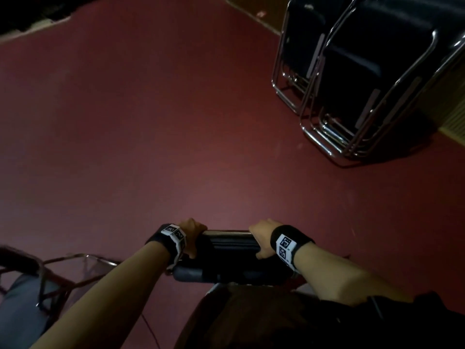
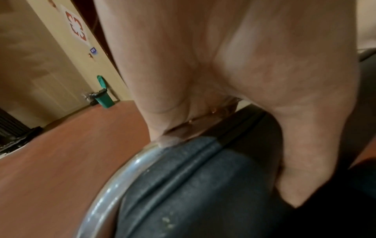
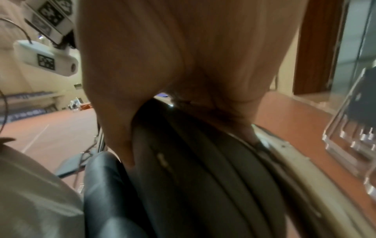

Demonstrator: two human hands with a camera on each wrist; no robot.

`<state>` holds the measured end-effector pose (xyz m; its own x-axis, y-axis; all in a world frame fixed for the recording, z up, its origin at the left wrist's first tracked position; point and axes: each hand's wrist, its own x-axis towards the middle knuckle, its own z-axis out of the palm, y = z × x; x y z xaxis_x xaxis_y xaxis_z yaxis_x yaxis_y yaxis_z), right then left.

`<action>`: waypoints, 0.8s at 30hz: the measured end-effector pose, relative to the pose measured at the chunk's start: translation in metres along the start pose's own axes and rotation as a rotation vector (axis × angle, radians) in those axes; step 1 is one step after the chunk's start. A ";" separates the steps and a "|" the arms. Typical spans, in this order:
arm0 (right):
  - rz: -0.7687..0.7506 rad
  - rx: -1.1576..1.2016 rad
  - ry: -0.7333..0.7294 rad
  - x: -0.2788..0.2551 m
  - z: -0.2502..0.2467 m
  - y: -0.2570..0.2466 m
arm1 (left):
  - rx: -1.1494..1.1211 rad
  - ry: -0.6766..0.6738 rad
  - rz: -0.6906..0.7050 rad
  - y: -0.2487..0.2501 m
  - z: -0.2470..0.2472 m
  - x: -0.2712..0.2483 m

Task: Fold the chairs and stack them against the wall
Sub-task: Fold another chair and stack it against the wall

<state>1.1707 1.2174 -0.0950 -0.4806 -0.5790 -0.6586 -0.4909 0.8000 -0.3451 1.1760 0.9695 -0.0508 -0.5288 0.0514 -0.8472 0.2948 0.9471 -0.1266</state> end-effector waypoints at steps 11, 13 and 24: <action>0.201 -0.073 0.124 0.033 -0.116 0.119 | 0.141 0.189 0.195 -0.006 -0.163 0.121; 0.267 -0.026 0.127 0.050 -0.145 0.142 | 0.166 0.222 0.239 -0.016 -0.208 0.157; 0.543 0.232 0.188 0.138 -0.248 0.227 | 0.424 0.236 0.542 -0.062 -0.414 0.311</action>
<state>0.8125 1.2796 -0.0983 -0.7475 -0.0801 -0.6594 0.0209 0.9894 -0.1439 0.6634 1.0576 -0.0928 -0.3644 0.5907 -0.7199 0.8216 0.5678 0.0500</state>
